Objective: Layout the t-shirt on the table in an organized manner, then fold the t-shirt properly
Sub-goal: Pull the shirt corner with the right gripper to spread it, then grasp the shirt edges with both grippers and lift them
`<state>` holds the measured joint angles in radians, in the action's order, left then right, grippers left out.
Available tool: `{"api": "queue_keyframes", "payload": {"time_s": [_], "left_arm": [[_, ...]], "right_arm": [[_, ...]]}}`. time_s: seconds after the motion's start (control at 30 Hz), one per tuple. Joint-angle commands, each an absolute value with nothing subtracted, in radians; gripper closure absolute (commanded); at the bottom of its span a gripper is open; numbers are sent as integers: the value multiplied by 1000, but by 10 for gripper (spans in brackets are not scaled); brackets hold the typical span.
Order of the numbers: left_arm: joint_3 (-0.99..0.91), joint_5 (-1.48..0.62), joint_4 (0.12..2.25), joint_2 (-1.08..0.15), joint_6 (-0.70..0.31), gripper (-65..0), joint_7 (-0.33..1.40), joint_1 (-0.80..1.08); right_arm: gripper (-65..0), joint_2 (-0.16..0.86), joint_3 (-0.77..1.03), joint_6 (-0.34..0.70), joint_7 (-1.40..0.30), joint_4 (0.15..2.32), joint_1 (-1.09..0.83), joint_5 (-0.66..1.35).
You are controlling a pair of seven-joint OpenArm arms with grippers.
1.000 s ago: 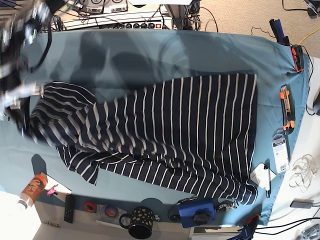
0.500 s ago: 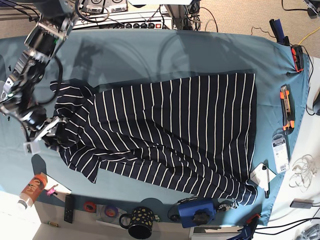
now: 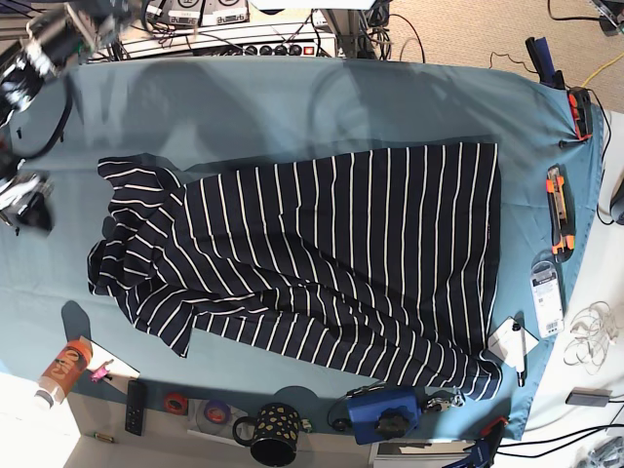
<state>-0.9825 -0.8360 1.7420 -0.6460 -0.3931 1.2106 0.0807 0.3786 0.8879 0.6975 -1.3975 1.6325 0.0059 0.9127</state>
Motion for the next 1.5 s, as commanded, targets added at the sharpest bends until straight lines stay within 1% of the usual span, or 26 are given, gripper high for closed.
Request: {"api": "queue_keyframes", "payload": {"time_s": [0.0, 0.17, 0.33, 0.53, 0.67, 0.73, 0.77, 0.8, 0.9, 0.93, 1.03, 1.17, 1.33, 1.47], "left_arm": [[-991, -855, 1757, -659, -408, 0, 1189, 72], [-991, -885, 1757, -591, -420, 0, 1189, 72], [-991, -921, 1757, -553, -446, 0, 1189, 72], [-991, -921, 1758, -544, -446, 0, 1190, 72], [-991, -921, 1758, -544, -446, 0, 1190, 72], [-991, -921, 1758, -543, -446, 0, 1190, 72], [-991, -921, 1758, -544, -446, 0, 1190, 72], [-991, -921, 1758, -543, -446, 0, 1189, 72], [-991, -921, 1758, -543, -446, 0, 1190, 72], [-991, -921, 1758, -543, -446, 0, 1190, 72], [-991, -921, 1758, -543, -446, 0, 1190, 72], [-991, -920, 1758, -543, -446, 0, 1190, 73], [-991, -920, 1758, -543, -446, 0, 1190, 73], [-987, -921, 1758, -532, -447, 0, 1190, 73]], "right_arm": [[-257, 402, 881, 698, -1380, 1618, 1, 922], [-257, 402, 812, 698, -1366, 1468, -2, 876], [-257, 402, 699, 698, -1256, 1341, -2, 796], [-257, 401, 498, 698, -1263, 1316, 3, 797], [-257, 398, 434, 698, -1277, 1316, 12, 822], [-255, 393, 433, 698, -1293, 1316, 14, 859], [-238, 393, 433, 698, -1301, 1316, 14, 883], [-192, 394, 433, 698, -1317, 1316, 14, 904], [-11, 393, 433, 698, -1345, 1316, 14, 931], [0, 394, 433, 698, -1345, 1316, 14, 931], [0, 394, 434, 698, -1349, 1332, 14, 971], [0, 393, 484, 698, -1366, 1425, 11, 1104], [0, 393, 648, 698, -1388, 1583, 11, 1162], [0, 393, 803, 698, -1396, 1635, 11, 1248]]}}
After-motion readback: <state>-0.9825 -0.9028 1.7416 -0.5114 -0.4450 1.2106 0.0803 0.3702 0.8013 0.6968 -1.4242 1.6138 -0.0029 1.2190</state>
